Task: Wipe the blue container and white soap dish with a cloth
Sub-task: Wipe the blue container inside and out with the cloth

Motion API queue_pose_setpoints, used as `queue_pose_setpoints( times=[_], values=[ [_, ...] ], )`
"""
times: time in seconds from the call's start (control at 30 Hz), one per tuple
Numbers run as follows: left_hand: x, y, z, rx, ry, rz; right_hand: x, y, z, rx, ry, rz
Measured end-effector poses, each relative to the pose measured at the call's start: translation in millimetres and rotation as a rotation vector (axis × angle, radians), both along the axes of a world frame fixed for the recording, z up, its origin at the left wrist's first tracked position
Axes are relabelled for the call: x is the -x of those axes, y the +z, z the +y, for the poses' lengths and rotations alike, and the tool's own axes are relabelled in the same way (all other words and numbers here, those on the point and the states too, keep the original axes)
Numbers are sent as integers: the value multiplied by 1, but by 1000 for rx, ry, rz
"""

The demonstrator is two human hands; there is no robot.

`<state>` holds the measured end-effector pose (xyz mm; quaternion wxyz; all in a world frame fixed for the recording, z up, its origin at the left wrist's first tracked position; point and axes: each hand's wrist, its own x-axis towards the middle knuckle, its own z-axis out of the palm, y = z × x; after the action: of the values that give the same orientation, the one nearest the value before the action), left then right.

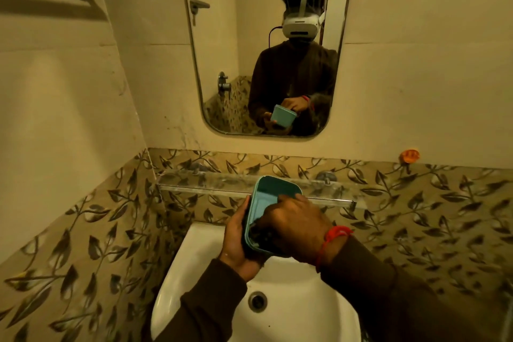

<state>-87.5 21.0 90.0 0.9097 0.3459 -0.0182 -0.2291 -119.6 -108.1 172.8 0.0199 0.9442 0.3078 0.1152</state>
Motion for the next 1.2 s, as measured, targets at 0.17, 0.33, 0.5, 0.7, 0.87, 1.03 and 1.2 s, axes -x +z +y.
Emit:
queue_pose_setpoints(
  times=[0.17, 0.33, 0.5, 0.7, 0.87, 1.03, 1.2],
  values=[
    [4, -3, -13, -2, -14, -44, -3, 13, -12, -12, -232, -121],
    [2, -4, -16, -19, -45, -22, 16, 3, -2, 161, -157, 5],
    [2, -4, -16, -1, -40, -5, 10, 5, -7, -45, -173, -1],
    [0, 1, -21, -72, -28, -3, -12, 5, -20, -53, -284, -112],
    [-2, -3, -19, -75, -21, 51, -15, 1, -23, -130, -114, 10],
    [-1, -5, -26, -97, -33, 68, -20, 4, -21, -113, -191, -160],
    [-12, 1, -25, -161, -17, 12, -24, 2, -17, 48, -385, -140]
  ],
)
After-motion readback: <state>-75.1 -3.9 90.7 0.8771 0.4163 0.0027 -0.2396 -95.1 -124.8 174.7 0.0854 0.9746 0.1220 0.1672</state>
